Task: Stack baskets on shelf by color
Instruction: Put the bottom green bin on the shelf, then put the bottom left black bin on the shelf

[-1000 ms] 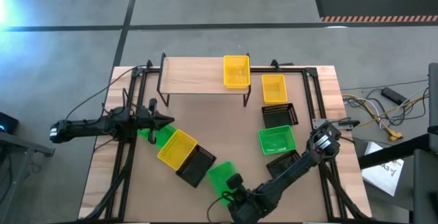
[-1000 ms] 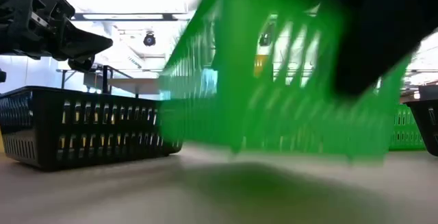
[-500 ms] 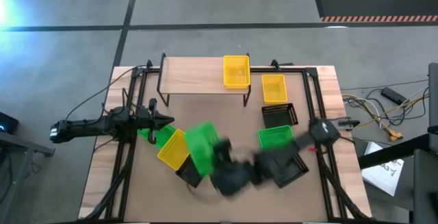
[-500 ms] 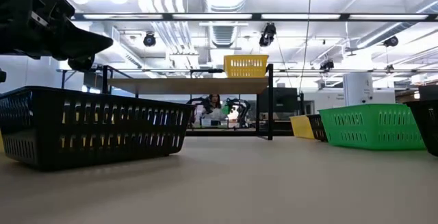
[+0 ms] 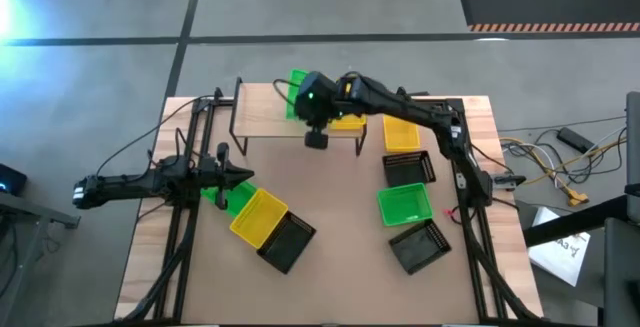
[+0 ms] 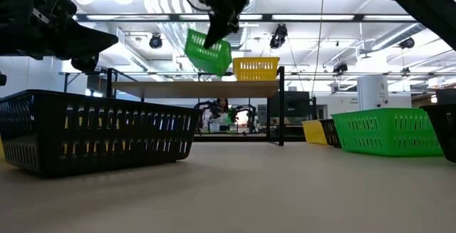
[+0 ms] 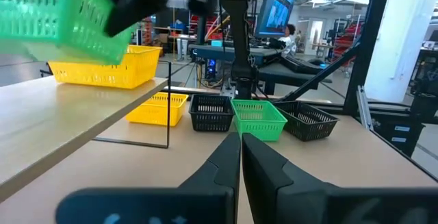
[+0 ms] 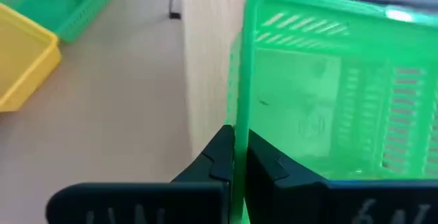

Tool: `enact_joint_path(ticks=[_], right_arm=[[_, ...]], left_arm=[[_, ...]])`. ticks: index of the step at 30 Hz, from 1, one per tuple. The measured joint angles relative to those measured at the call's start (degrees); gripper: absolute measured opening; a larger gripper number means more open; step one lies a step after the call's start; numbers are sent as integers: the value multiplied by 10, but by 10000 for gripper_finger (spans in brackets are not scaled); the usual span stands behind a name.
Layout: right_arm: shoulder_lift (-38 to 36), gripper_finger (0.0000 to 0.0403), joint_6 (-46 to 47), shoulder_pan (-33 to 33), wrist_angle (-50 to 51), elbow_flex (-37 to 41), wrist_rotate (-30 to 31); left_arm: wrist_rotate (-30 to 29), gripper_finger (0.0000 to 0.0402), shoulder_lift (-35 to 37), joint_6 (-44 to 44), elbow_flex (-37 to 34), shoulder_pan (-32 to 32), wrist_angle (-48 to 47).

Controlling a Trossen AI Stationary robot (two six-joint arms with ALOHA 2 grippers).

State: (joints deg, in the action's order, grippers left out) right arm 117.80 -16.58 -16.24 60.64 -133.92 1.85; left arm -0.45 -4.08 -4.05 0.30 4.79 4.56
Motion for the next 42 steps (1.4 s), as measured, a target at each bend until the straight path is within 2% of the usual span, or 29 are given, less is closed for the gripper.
enact_joint_path(ticks=[6,11,14,25,29,35,40,42], right_arm=[[0,9,-16,-7,-3,33,-3],[3,9,-30,-7,-12,73,63],[3,16,-30,-8,-12,79,71],[-7,113,-20,-6,-11,78,72],[-36,123,-5,7,-13,78,73],[-89,99,20,95,-25,107,73],[-127,69,55,219,-66,218,74],[-141,57,87,274,-107,281,94]], left_arm=[[0,0,0,-1,0,0,0],[0,0,0,-2,0,0,1],[0,0,0,-16,0,0,1],[0,0,0,-21,0,0,-6],[0,0,-1,-22,0,0,-5],[2,0,2,-20,3,-4,13],[2,0,-27,-1,41,-46,4],[0,0,-50,11,61,-72,6]])
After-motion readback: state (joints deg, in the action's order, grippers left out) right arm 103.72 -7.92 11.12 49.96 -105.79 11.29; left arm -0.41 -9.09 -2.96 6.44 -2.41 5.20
